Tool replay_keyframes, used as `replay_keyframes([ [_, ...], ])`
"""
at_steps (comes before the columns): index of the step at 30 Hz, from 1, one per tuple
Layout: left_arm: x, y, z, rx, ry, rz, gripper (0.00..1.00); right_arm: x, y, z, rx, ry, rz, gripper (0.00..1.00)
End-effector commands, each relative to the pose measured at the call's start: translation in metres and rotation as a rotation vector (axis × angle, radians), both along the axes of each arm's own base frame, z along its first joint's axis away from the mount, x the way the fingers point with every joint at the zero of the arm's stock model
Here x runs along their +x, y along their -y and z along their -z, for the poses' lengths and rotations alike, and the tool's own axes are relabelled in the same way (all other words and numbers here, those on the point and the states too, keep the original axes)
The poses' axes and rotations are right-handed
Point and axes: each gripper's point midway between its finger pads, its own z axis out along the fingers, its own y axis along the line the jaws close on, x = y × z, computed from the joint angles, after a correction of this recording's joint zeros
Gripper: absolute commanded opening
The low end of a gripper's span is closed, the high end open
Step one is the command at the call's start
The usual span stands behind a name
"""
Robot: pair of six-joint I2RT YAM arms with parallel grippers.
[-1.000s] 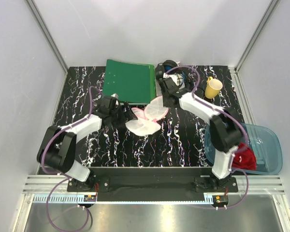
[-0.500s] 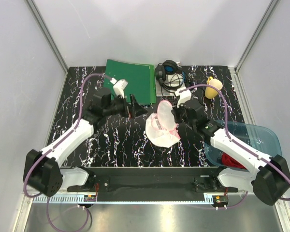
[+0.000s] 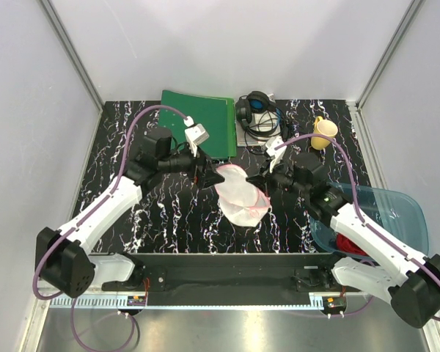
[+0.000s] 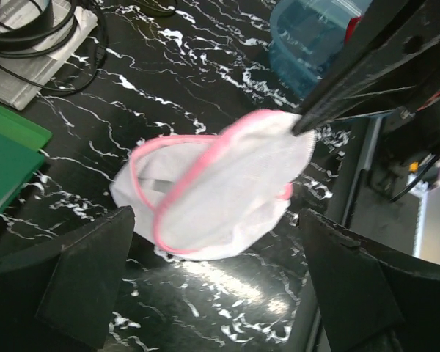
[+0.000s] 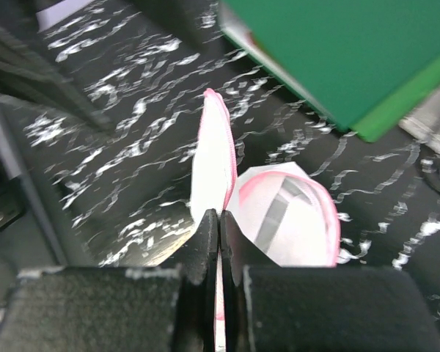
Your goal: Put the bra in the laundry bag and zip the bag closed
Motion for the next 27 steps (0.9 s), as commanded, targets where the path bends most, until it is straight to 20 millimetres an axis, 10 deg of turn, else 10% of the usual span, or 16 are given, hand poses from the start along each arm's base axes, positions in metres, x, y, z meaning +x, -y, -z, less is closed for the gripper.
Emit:
replay_keyframes([
  [1, 0.003, 0.007, -0.009, 0.016, 0.118, 0.104, 0.99, -0.025, -0.011, -0.011, 0.049, -0.004, -0.166, 0.0],
  [7, -0.012, 0.023, 0.001, -0.007, 0.054, 0.211, 0.94, -0.027, -0.013, -0.02, 0.084, -0.027, -0.207, 0.0],
  [14, 0.0, 0.019, 0.004, 0.1, 0.084, 0.073, 0.23, -0.007, -0.013, -0.034, 0.167, -0.091, -0.072, 0.0],
  [15, 0.001, 0.014, -0.005, 0.103, 0.112, 0.03, 0.0, -0.004, -0.011, -0.034, 0.188, -0.13, -0.027, 0.04],
  [16, 0.004, 0.01, -0.007, 0.116, 0.125, -0.012, 0.0, -0.002, -0.006, -0.028, 0.186, -0.178, 0.029, 0.06],
  [22, 0.051, -0.059, -0.044, 0.259, 0.237, -0.55, 0.0, 0.024, 0.062, -0.017, 0.25, -0.36, 0.601, 0.88],
  [27, 0.044, -0.069, -0.058, 0.305, 0.276, -0.663, 0.0, 0.006, 0.126, 0.0, 0.195, -0.477, 0.983, 1.0],
])
